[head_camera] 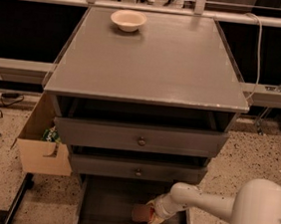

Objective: Place coke can into bottom drawer

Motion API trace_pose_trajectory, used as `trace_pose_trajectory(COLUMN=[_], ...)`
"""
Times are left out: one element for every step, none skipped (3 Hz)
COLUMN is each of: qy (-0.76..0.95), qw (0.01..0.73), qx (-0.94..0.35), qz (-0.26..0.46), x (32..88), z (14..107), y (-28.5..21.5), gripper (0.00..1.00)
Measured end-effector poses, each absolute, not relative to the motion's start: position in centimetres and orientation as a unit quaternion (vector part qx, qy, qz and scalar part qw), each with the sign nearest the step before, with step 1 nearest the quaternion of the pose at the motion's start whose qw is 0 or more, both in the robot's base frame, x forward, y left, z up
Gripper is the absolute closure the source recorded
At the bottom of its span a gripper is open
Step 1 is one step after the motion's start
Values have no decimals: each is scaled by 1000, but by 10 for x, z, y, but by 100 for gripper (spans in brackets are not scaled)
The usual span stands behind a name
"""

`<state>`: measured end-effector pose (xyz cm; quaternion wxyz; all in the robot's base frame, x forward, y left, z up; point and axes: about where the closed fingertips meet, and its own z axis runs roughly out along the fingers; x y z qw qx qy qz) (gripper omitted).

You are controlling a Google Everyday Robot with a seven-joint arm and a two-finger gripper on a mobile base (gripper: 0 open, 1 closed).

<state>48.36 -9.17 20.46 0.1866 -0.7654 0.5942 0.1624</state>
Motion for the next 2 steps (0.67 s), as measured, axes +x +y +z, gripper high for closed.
trace_pose_trajectory(qy=[581, 573], qw=[185, 176], qx=[-774, -780], qz=[172, 178], x=[491, 496], z=[179, 157], y=[-79, -68], gripper=[100, 100])
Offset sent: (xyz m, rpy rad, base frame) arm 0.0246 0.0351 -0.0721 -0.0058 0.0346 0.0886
